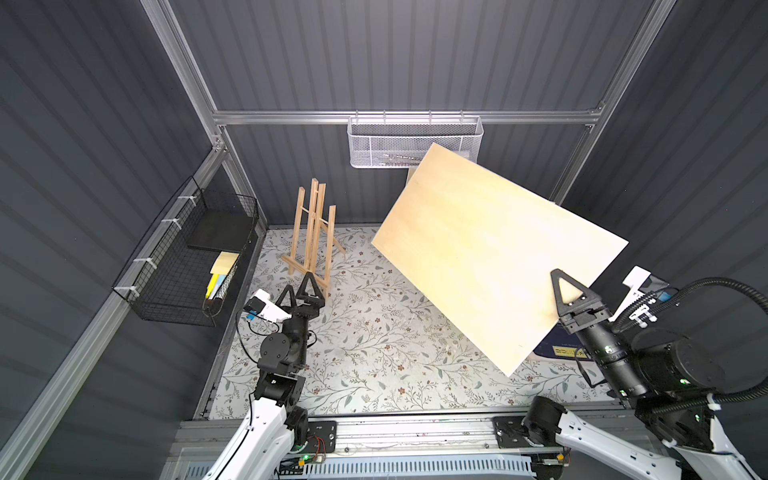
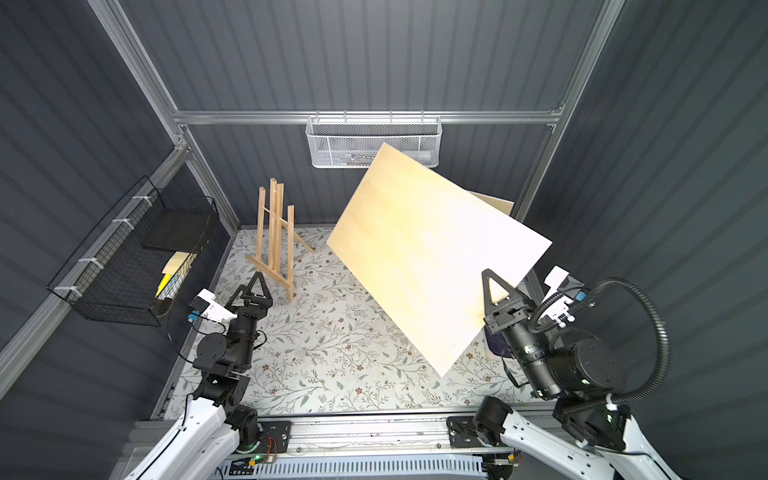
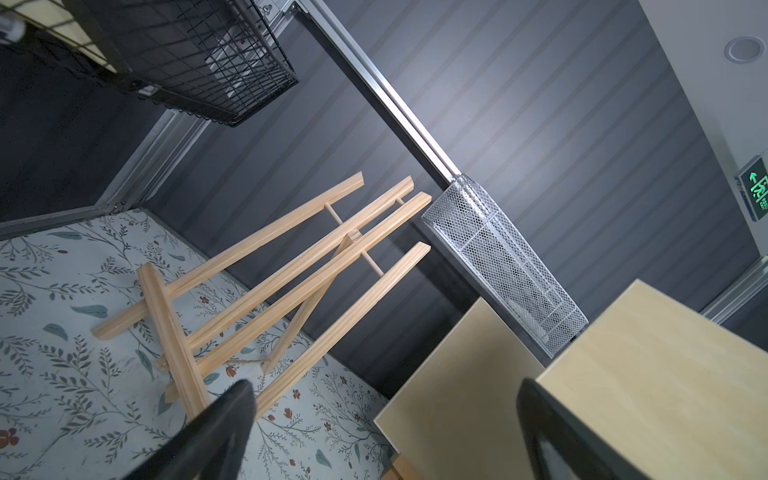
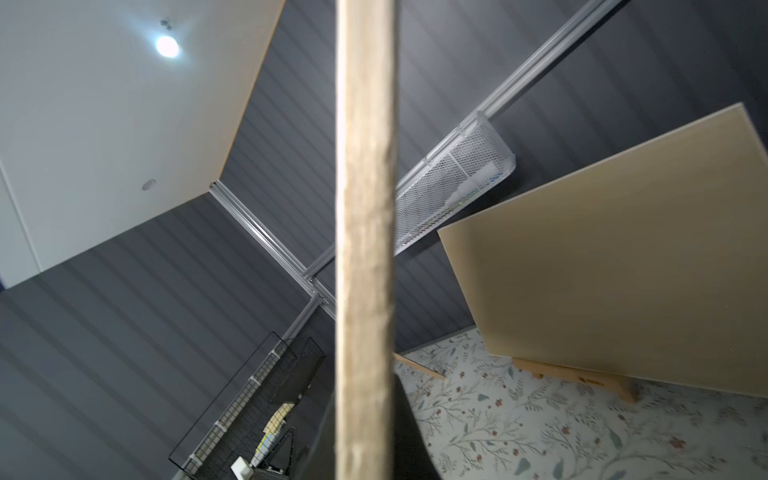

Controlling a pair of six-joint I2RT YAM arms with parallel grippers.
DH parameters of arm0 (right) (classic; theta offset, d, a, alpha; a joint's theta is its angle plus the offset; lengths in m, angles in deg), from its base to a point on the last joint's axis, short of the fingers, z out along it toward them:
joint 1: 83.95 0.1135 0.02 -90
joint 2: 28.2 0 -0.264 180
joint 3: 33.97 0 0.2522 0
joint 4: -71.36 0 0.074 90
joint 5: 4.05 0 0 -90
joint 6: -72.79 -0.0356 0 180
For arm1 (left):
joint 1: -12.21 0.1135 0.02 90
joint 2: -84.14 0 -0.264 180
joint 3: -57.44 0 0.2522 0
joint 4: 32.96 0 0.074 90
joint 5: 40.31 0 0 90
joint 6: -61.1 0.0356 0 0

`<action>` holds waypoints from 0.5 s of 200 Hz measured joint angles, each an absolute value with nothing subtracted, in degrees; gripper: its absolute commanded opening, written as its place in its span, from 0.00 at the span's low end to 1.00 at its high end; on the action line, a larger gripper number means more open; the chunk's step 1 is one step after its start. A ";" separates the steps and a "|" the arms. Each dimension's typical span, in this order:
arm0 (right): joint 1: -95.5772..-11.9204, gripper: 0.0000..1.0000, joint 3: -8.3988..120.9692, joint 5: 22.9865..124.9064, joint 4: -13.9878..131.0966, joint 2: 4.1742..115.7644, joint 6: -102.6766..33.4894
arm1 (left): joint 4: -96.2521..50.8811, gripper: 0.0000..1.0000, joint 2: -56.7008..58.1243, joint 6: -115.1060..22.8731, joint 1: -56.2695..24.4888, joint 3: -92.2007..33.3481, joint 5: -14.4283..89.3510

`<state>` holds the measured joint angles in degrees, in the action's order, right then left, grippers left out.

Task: Disassemble the easel
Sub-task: Place the drawing board at the center of the board.

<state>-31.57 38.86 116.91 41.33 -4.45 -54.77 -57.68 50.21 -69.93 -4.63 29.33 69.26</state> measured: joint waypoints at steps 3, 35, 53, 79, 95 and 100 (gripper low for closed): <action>-31.57 0.00 38.99 117.10 40.63 -4.43 -54.79 | -57.46 0.99 50.25 -69.98 -4.63 29.13 69.26; -31.68 0.00 39.82 118.06 31.25 -2.94 -55.71 | -56.28 0.99 50.89 -70.09 -4.63 27.12 68.37; -31.68 0.00 39.96 118.04 26.66 -2.20 -56.13 | -56.02 0.99 48.98 -70.00 -4.63 24.46 65.88; -31.68 0.00 40.11 117.63 20.72 -1.34 -57.04 | -56.00 0.99 44.63 -69.76 -4.63 20.48 60.65; -31.68 0.00 41.20 117.17 17.14 -0.56 -57.79 | -55.63 0.99 42.67 -69.56 -4.63 19.60 57.81; -31.68 0.00 41.64 116.91 16.17 -0.29 -57.96 | -55.41 0.99 42.14 -69.50 -4.63 19.41 57.00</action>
